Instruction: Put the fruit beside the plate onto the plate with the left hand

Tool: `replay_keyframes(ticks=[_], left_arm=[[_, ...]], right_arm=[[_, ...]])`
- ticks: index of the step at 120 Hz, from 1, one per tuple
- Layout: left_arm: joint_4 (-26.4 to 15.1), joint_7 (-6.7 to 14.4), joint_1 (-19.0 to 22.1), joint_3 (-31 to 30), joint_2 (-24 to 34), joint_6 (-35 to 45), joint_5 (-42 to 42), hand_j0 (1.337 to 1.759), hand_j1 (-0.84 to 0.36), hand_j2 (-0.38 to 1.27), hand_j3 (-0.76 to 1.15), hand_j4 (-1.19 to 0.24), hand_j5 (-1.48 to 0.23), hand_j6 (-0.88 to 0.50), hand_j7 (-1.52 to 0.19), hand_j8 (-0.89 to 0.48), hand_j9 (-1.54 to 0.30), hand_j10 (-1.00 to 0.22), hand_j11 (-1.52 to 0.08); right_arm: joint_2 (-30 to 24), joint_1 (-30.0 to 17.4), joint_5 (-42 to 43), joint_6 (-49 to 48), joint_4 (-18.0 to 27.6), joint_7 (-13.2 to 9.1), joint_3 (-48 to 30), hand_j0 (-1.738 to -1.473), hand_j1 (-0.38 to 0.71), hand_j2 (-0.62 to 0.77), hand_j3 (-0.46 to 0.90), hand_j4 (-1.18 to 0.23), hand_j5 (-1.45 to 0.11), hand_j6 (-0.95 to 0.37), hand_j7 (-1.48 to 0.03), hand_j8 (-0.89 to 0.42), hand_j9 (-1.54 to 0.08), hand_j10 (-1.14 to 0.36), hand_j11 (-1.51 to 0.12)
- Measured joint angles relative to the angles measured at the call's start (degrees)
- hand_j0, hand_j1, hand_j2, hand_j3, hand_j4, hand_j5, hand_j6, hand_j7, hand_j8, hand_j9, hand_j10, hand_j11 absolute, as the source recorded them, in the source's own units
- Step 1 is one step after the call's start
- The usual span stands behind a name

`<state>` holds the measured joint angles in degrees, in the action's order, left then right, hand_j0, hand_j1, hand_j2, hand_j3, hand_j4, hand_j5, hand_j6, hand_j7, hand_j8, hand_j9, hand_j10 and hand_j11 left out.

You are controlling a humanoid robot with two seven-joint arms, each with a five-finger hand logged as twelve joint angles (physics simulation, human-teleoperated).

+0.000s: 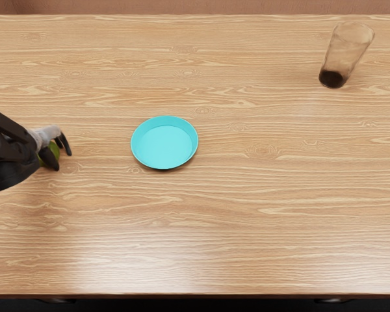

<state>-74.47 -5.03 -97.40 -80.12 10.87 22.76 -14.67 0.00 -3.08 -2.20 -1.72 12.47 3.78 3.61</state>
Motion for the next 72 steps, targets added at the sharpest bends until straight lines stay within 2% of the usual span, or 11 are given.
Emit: replay_keyframes(ticks=[2,6,15,22,26,27,30,50,64,72], left_arm=[[-0.1,0.0,-0.2,0.0,0.1,-0.3,0.0,1.657,-0.39,0.05,0.27,-0.73,-0.79,-0.08,-1.01,-0.14,-0.93,-0.3,-0.88],[-0.3,0.1,-2.3,0.1,1.2,-1.7,-0.1,1.656,-0.38,0.06,0.23,-0.74,-0.84,-0.19,-1.03,-0.22,-0.96,-0.29,-0.91],[-0.8,0.2,-8.0,0.3,3.6,-8.6,-0.1,1.653,-0.4,0.14,0.16,-0.78,-0.91,-0.4,-1.04,-0.23,-1.01,-0.31,-0.98],[-1.1,0.2,-13.1,1.5,4.0,-16.9,-0.1,1.65,-0.4,0.22,0.12,-0.8,-0.94,-0.47,-1.04,-0.26,-1.03,-0.33,-1.02],[-1.2,0.2,-14.0,3.6,4.6,-21.0,0.0,1.648,-0.42,0.28,0.1,-0.82,-0.96,-0.48,-1.05,-0.26,-1.05,-0.33,-1.05],[-1.2,0.2,-14.1,4.3,4.7,-21.9,0.0,1.648,-0.42,0.26,0.1,-0.82,-0.96,-0.48,-1.05,-0.26,-1.05,-0.33,-1.05],[-1.3,0.2,-14.2,6.8,5.5,-24.1,0.0,1.646,-0.45,0.34,0.09,-0.82,-0.99,-0.49,-1.07,-0.25,-1.07,-0.33,-1.07],[-1.1,0.7,-13.2,24.7,5.2,-30.6,0.6,1.642,-0.44,0.22,0.04,-0.86,-1.06,-0.58,-1.1,-0.26,-1.13,-0.3,-1.14],[2.9,1.5,-10.8,29.5,4.6,-31.5,1.2,1.64,-0.39,0.18,0.02,-0.86,-1.1,-0.62,-1.12,-0.3,-1.15,-0.34,-1.16],[6.6,1.8,-8.0,30.6,1.0,-31.6,1.3,1.639,-0.38,0.17,0.02,-0.86,-1.11,-0.68,-1.13,-0.34,-1.16,-0.36,-1.17]], right_arm=[[0.0,0.0,0.0,0.0,0.0,0.0,0.0,-1.658,-0.34,0.0,0.0,-0.01,-0.01,-0.01,-0.01,-0.01,-0.01,-0.01,-0.01],[0.0,0.0,0.0,0.0,0.0,0.0,0.0,-1.658,-0.34,0.0,0.0,-0.01,-0.01,-0.01,-0.01,-0.01,-0.01,-0.01,-0.01],[0.0,0.0,0.0,0.0,0.0,0.0,0.0,-1.658,-0.34,0.0,0.0,-0.01,-0.01,-0.01,-0.01,-0.01,-0.01,-0.01,-0.01],[0.0,0.0,0.0,0.0,0.0,0.0,0.0,-1.658,-0.34,0.0,0.0,-0.01,-0.01,-0.01,-0.01,-0.01,-0.01,-0.01,-0.01],[0.0,0.0,0.0,0.0,0.0,0.0,0.0,-1.658,-0.34,0.0,0.0,-0.01,-0.01,-0.01,-0.01,-0.01,-0.01,-0.01,-0.01],[0.0,0.0,0.0,0.0,0.0,0.0,0.0,-1.658,-0.34,0.0,0.0,-0.01,-0.01,-0.01,-0.01,-0.01,-0.01,-0.01,-0.01],[0.0,0.0,0.0,0.0,0.0,0.0,0.0,-1.658,-0.34,0.0,0.0,-0.01,-0.01,-0.01,-0.01,-0.01,-0.01,-0.01,-0.01],[0.0,0.0,0.0,0.0,0.0,0.0,0.0,-1.658,-0.34,0.0,0.0,-0.01,-0.01,-0.01,-0.01,-0.01,-0.01,-0.01,-0.01],[0.0,0.0,0.0,0.0,0.0,0.0,0.0,-1.658,-0.34,0.0,0.0,-0.01,-0.01,-0.01,-0.01,-0.01,-0.01,-0.01,-0.01],[0.0,0.0,0.0,0.0,0.0,0.0,0.0,-1.658,-0.34,0.0,0.0,-0.01,-0.01,-0.01,-0.01,-0.01,-0.01,-0.01,-0.01]])
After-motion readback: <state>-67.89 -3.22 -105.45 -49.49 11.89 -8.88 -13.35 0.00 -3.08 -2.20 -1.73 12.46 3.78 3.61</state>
